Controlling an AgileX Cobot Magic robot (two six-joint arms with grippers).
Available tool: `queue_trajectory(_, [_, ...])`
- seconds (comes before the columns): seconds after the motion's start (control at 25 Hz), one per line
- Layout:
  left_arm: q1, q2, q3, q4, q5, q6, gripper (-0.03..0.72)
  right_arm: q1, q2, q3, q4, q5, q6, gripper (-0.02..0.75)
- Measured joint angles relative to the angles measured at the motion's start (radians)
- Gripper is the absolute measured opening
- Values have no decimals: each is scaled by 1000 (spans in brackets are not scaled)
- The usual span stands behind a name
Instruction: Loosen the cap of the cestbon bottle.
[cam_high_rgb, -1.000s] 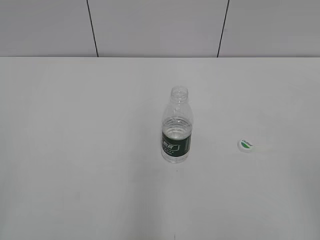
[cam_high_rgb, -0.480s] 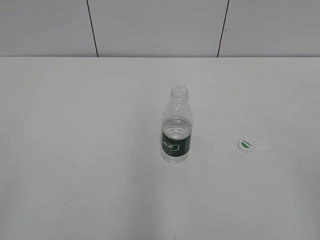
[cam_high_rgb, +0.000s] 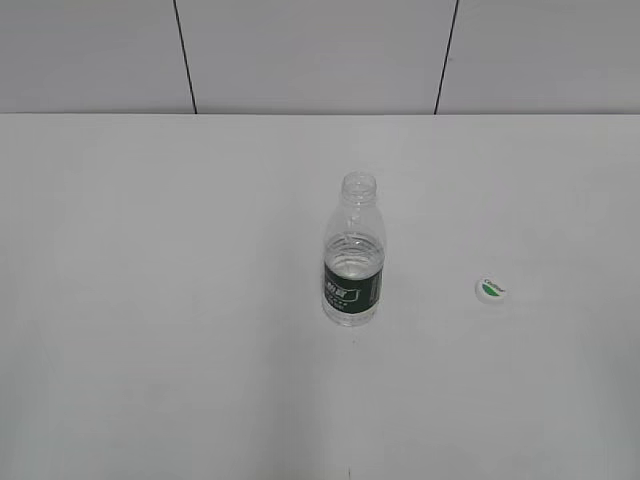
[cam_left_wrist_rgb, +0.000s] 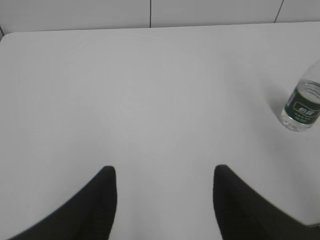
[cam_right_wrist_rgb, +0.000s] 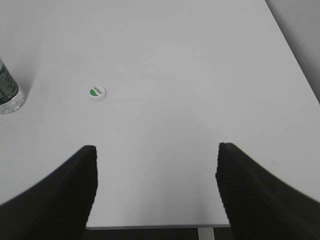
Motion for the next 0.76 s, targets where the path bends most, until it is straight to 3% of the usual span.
queue_trajectory(0.28, [108, 0, 1, 2, 0, 0, 382, 0, 0, 0, 0, 0, 0, 571])
queue_trajectory(0.76, [90, 0, 1, 43, 0, 0, 330, 0, 0, 0, 0, 0, 0, 571])
